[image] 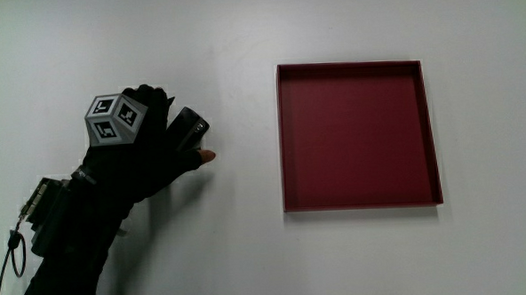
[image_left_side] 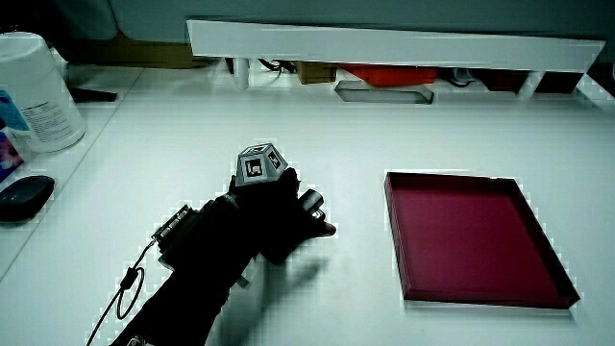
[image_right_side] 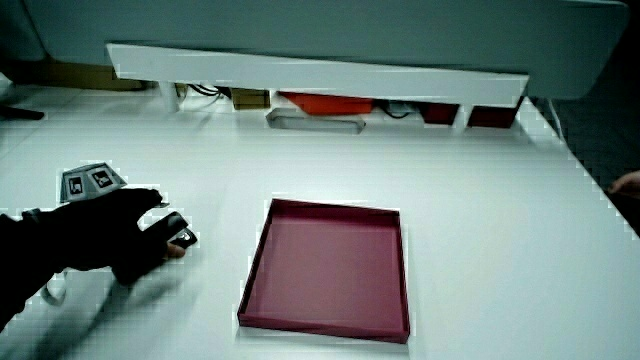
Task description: Pick stapper from desk
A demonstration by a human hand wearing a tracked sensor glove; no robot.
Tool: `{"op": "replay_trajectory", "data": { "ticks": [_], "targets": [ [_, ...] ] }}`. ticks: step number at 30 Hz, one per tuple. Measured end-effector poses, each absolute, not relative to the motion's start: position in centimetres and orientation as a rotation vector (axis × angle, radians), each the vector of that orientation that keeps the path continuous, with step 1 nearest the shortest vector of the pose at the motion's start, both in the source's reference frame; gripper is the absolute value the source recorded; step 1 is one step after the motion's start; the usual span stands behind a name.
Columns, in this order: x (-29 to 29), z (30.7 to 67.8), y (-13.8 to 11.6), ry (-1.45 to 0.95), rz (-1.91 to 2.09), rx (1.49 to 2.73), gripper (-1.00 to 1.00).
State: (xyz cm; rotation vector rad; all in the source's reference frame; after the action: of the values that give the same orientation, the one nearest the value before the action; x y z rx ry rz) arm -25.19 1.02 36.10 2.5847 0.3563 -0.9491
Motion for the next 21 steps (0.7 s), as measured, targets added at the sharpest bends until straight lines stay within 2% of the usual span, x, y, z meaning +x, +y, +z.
{"op": "replay_trajectory", "data": {
  "ticks": [1, 2, 5, 12, 13, 15, 18, 19, 21],
  "targets": [
    [-25.1, 36.2, 1.0, 0.032, -0.783, 2.468, 0.00],
    [-24.8, 36.4, 0.8, -0.062, -0.777, 2.416, 0.00],
    [-24.2, 37.3, -0.2, 0.058, -0.727, 2.471, 0.00],
    [-22.6, 39.1, -2.1, 0.071, -0.708, 2.442, 0.00],
    [-22.3, 39.1, -2.5, 0.156, -0.659, 2.486, 0.00],
    [-21.9, 39.7, -2.8, 0.087, -0.649, 2.448, 0.00],
    [-21.2, 40.4, -3.3, 0.133, -0.600, 2.466, 0.00],
    [-21.0, 40.7, -3.4, 0.065, -0.615, 2.418, 0.00],
    [-20.5, 41.1, -3.9, 0.102, -0.576, 2.445, 0.00]
  ]
}}
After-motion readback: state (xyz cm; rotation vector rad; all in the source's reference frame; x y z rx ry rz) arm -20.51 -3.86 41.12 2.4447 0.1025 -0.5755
